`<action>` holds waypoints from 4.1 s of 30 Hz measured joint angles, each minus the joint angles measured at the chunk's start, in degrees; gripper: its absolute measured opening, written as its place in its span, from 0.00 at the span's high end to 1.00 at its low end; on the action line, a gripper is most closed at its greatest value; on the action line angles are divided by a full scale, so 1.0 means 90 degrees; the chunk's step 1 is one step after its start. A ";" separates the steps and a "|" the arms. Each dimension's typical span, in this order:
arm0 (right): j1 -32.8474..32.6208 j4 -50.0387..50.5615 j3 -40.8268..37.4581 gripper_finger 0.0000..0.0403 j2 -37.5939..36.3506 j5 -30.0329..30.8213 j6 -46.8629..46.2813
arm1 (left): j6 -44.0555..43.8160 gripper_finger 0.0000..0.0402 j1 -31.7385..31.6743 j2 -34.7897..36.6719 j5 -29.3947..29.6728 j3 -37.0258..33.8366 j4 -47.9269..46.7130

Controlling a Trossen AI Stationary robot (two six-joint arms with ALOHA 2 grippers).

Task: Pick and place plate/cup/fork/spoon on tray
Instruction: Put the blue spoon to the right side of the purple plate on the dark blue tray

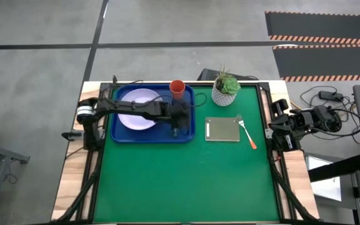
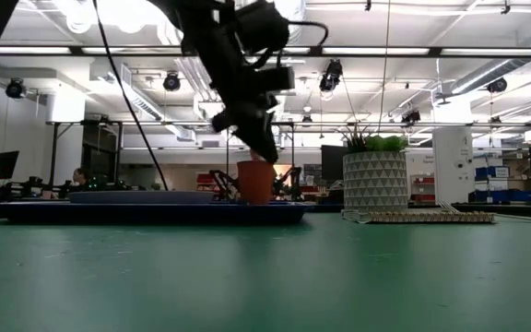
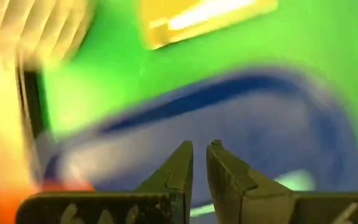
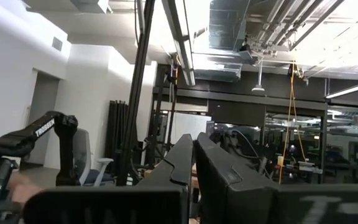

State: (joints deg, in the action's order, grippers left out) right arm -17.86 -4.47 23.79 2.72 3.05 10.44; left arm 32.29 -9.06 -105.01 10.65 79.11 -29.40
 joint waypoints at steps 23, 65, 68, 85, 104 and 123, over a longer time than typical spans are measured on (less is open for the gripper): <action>-0.0001 -0.0051 0.0000 0.98 0.0000 -0.0005 -0.0360 | -0.8787 0.99 0.0313 -0.0240 0.1594 -0.0710 -0.0077; -0.0001 -0.0053 0.0000 0.98 -0.0002 -0.0005 -0.0379 | -0.9223 1.00 0.0786 -0.0396 0.1686 -0.1307 0.0717; -0.0001 -0.0053 0.0000 0.98 -0.0002 -0.0004 -0.0379 | -0.9127 1.00 0.0848 -0.0388 0.1703 -0.1267 0.0838; 0.0001 -0.0051 0.0000 0.98 -0.0002 -0.0005 -0.0378 | -0.7188 1.00 0.1307 -0.0420 0.1701 -0.1159 0.2150; 0.0002 -0.0053 0.0000 0.98 -0.0002 -0.0002 -0.0376 | -0.7744 1.00 0.1328 -0.0551 0.2390 -0.1572 0.1641; 0.0002 -0.0049 0.0000 0.98 -0.0002 -0.0002 -0.0376 | -0.8057 1.00 0.1311 -0.0532 0.2402 -0.1911 0.1699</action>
State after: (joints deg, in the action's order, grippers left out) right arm -17.85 -4.91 23.79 2.70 3.03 7.05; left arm -40.23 2.74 -109.80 32.27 61.91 -14.11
